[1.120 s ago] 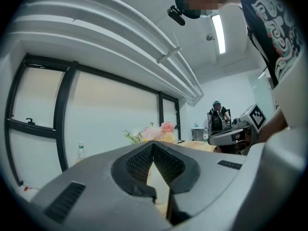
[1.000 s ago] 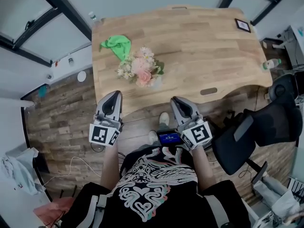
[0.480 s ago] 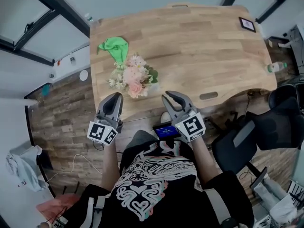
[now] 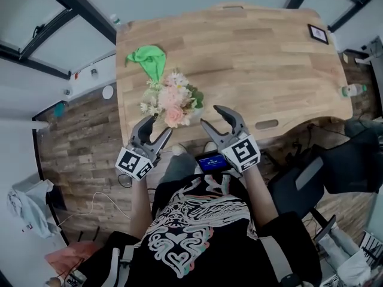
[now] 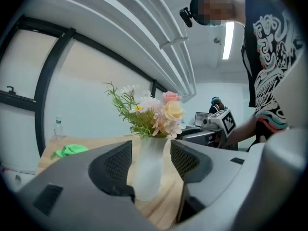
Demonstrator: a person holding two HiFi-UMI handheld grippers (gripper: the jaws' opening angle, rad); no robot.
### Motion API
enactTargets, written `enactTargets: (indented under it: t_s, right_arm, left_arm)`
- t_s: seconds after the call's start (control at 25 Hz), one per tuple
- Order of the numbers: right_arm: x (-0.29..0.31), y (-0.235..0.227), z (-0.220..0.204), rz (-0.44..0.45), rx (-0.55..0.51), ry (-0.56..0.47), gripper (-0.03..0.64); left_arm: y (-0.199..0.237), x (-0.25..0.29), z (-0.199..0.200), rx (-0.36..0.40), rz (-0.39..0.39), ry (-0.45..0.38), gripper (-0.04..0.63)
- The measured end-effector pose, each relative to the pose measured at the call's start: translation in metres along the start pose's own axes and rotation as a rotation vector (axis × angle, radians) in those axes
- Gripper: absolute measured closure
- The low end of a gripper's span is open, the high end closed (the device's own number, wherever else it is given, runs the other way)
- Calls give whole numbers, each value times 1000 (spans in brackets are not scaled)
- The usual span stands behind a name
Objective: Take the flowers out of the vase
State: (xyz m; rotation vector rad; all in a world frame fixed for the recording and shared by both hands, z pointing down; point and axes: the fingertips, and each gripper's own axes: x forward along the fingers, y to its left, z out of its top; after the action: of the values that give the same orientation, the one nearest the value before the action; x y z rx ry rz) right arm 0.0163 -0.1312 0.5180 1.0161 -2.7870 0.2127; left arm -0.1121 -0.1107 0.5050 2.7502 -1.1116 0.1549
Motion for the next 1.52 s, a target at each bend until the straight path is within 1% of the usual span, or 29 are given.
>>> enactTargets:
  t_s: [0.04, 0.08, 0.12, 0.16, 0.2, 0.24, 0.28, 0.36, 0.4, 0.52, 0.6, 0.72, 0.84, 1.04, 1.24, 1.36, 1.52]
  right_arm:
    - [2, 1, -1, 9, -7, 13, 409]
    - [4, 1, -3, 20, -14, 30, 379]
    - [7, 1, -5, 34, -20, 41, 377]
    - [11, 0, -7, 48, -27, 43, 364]
    - [16, 0, -8, 62, -33, 44, 347]
    - [21, 1, -9, 76, -40, 48, 347]
    - [25, 2, -9, 88, -48, 53, 327]
    - [32, 5, -10, 107, -66, 60, 320]
    - [35, 7, -10, 117, -75, 62, 297]
    - [42, 12, -18, 160, -107, 86, 295]
    - [46, 16, -19, 181, -105, 95, 295]
    - [53, 17, -16, 188, -87, 66, 295]
    - [61, 16, -14, 189, -98, 43, 295]
    - [73, 15, -13, 219, -113, 39, 295]
    - [84, 12, -10, 234, -144, 31, 295]
    - [85, 11, -13, 239, -142, 31, 295]
    - [88, 7, -12, 240, -138, 28, 295]
  left_arm:
    - [-2, 2, 0, -1, -23, -6, 356]
    - [-5, 4, 0, 3, -47, -6, 288]
    - [-7, 7, -1, 9, -69, -3, 220]
    - [-8, 9, -1, 10, -85, -2, 183]
    - [-6, 11, 0, 7, -94, -5, 163]
    - [-4, 12, 2, 1, -97, -14, 149]
    - [-1, 12, 4, -7, -96, -26, 149]
    - [2, 13, 9, -19, -96, -52, 149]
    - [3, 15, 11, -18, -100, -60, 149]
    - [2, 23, 19, 9, -123, -64, 149]
    - [1, 27, 23, 22, -135, -69, 149]
    - [1, 30, 25, 32, -143, -78, 149]
    - [1, 35, 27, 32, -153, -91, 149]
    - [1, 43, 30, 14, -165, -110, 148]
    - [4, 53, 37, 51, -167, -131, 149]
    - [3, 56, 40, 69, -160, -149, 149]
    - [5, 60, 42, 68, -154, -163, 150]
